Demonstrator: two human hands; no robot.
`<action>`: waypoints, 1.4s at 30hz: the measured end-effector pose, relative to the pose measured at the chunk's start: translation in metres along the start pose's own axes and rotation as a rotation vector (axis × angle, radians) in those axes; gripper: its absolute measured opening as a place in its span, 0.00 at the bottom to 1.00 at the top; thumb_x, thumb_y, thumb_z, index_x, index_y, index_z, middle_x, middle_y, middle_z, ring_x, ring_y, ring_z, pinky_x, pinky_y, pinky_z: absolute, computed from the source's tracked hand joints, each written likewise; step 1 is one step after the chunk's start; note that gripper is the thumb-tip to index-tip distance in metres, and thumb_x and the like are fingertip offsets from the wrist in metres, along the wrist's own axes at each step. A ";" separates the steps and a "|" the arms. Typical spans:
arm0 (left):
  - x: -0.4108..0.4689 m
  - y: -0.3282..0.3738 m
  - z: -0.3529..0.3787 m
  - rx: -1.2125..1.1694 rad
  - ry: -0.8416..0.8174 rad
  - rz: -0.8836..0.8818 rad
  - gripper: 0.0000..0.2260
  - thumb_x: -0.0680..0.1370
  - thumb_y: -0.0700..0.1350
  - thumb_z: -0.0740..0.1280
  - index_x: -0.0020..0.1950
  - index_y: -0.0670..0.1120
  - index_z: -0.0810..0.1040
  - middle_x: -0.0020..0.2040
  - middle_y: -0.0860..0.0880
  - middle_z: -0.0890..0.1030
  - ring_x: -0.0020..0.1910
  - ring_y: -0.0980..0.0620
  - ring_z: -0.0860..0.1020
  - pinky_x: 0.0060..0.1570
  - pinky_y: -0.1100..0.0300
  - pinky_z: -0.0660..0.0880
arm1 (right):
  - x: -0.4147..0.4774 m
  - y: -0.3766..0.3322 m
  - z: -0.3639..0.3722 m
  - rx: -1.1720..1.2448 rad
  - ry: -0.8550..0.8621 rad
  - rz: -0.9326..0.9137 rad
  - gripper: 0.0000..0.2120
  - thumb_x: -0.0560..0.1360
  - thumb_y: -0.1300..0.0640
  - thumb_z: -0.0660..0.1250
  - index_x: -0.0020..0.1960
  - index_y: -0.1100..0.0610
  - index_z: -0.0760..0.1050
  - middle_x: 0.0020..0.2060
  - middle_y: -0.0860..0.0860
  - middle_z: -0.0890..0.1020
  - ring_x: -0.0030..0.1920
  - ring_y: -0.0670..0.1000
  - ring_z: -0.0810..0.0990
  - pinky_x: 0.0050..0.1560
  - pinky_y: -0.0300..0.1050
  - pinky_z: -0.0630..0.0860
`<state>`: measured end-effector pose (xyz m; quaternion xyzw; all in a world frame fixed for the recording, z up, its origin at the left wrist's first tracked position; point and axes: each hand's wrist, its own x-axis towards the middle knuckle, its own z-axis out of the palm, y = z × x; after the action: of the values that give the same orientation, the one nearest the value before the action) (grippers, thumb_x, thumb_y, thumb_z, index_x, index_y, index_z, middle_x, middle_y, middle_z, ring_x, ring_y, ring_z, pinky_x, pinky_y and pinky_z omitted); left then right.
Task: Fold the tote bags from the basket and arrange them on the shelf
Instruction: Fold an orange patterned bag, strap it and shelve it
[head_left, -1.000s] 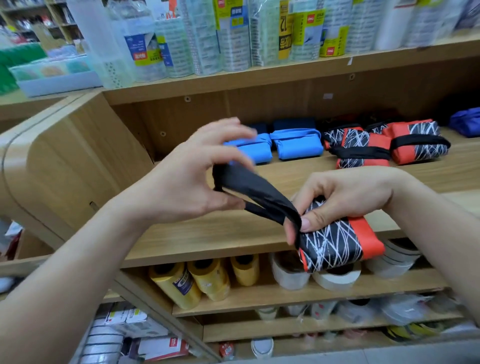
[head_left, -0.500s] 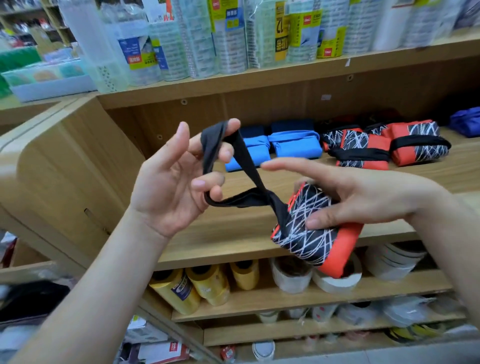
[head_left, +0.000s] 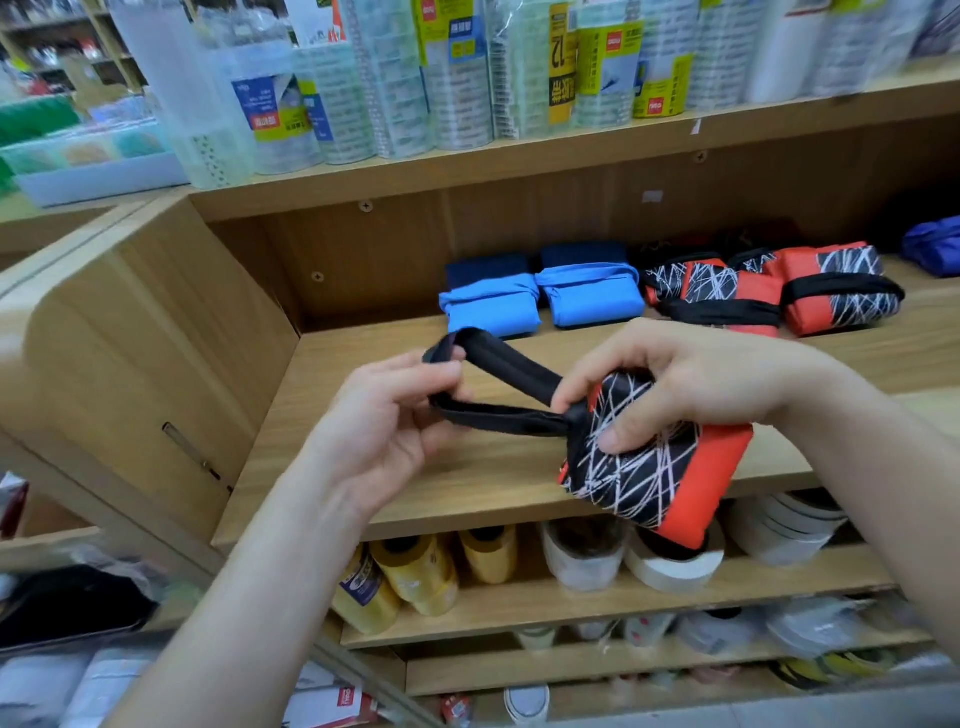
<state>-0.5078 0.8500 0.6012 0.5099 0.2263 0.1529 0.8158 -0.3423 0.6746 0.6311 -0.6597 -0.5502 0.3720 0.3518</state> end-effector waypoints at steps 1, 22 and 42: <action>0.001 -0.002 -0.002 0.104 0.013 -0.014 0.20 0.69 0.36 0.70 0.61 0.44 0.78 0.43 0.44 0.83 0.40 0.50 0.84 0.43 0.54 0.82 | 0.001 0.005 -0.002 0.065 -0.017 -0.004 0.14 0.63 0.64 0.74 0.46 0.50 0.84 0.40 0.52 0.85 0.36 0.48 0.84 0.36 0.38 0.77; 0.000 0.017 0.005 -0.156 -0.675 0.156 0.23 0.79 0.53 0.63 0.68 0.40 0.74 0.41 0.48 0.75 0.29 0.59 0.76 0.40 0.59 0.81 | 0.007 0.058 0.007 0.803 -0.341 -0.157 0.33 0.69 0.67 0.71 0.71 0.50 0.71 0.51 0.63 0.81 0.46 0.58 0.84 0.50 0.49 0.81; 0.004 -0.008 0.021 0.042 0.122 0.040 0.12 0.78 0.32 0.62 0.49 0.47 0.81 0.41 0.45 0.84 0.40 0.49 0.83 0.37 0.54 0.82 | -0.007 0.012 0.006 -0.246 0.270 -0.148 0.16 0.72 0.65 0.74 0.54 0.48 0.79 0.48 0.45 0.84 0.50 0.46 0.82 0.54 0.45 0.78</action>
<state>-0.4939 0.8325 0.6008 0.5212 0.2686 0.1951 0.7863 -0.3430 0.6663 0.6188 -0.6992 -0.5863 0.1834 0.3656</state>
